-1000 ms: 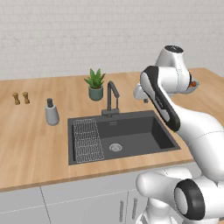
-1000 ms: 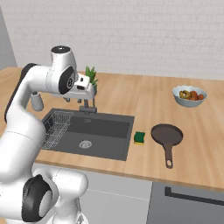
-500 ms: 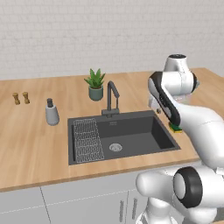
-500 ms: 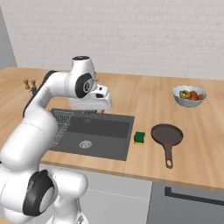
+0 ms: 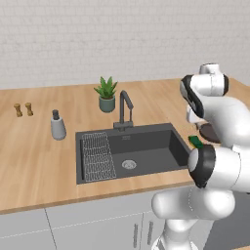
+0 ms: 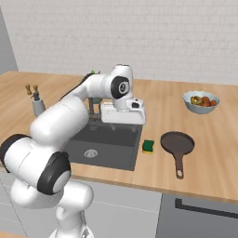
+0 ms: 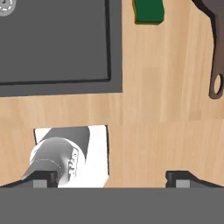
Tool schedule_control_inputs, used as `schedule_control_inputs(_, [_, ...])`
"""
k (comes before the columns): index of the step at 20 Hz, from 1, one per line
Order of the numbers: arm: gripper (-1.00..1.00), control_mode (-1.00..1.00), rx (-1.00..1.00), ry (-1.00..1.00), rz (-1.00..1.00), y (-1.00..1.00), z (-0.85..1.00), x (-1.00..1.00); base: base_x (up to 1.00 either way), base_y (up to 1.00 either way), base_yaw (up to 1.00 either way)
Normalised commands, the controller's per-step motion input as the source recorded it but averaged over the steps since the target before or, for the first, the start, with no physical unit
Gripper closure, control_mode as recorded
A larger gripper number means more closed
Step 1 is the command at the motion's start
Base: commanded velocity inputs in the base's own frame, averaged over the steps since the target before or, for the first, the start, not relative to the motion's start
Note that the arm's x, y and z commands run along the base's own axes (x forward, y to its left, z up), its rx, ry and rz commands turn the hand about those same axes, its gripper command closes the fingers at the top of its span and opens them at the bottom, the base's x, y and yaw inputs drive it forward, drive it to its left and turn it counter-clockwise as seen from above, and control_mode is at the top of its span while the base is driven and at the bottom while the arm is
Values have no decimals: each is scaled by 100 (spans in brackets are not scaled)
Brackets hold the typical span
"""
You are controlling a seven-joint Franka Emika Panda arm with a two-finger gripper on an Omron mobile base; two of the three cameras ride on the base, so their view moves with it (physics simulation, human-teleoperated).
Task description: Pick the pan and sponge and place them into the sink. Then turn on the water.
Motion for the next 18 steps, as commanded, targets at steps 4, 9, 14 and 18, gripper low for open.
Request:
schedule_control_inputs(4, [-100,-100,6,2,0,-32,0,0,0,0,0])
schedule_control_inputs(9, [-100,-100,0,0,0,-10,-7,0,0,0,0])
schedule_control_inputs(14, [-100,-100,3,-1,1,-21,-27,0,0,0,0])
schedule_control_inputs(18, [-100,-100,7,0,2,-35,-26,0,0,0,0])
